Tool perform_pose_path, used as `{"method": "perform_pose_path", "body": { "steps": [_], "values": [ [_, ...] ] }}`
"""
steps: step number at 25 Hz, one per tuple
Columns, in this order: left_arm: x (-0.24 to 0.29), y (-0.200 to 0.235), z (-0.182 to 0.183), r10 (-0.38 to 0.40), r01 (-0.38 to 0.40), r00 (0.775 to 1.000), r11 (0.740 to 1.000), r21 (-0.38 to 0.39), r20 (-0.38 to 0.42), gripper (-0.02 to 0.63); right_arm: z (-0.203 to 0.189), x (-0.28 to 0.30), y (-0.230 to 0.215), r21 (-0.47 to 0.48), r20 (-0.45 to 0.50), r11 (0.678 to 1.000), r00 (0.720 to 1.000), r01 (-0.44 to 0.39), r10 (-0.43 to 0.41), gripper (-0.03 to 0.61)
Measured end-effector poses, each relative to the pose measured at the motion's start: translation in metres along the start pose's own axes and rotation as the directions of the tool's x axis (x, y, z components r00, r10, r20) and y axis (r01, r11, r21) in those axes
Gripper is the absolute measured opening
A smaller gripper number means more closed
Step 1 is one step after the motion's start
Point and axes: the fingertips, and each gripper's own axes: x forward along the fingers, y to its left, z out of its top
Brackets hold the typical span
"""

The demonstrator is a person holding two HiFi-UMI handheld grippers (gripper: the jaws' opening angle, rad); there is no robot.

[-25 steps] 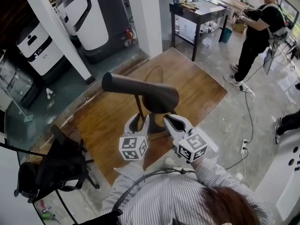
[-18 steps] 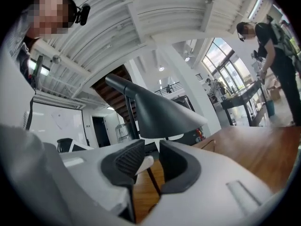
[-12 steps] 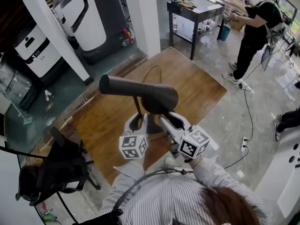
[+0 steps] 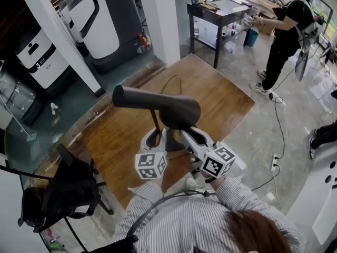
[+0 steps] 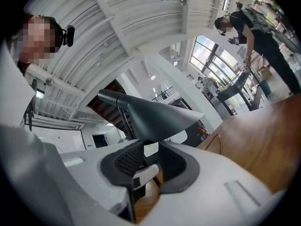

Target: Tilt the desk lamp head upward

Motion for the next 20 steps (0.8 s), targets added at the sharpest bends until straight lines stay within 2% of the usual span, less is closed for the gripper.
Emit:
{"method": "perform_pose_path", "body": {
  "steps": [7,20],
  "values": [
    [0.0,-0.001,-0.001,-0.004,0.004,1.0,1.0,0.003,-0.004,0.075,0.009,-0.005,-0.005,0.002,0.029,1.0,0.999,0.016,-0.016,0.084],
    [0.003,0.0,-0.001,-0.003,0.003,1.0,1.0,0.006,-0.011,0.072,0.082,-0.019,-0.023,-0.106,0.15,0.988,0.984,0.108,-0.092,0.048]
  ]
}}
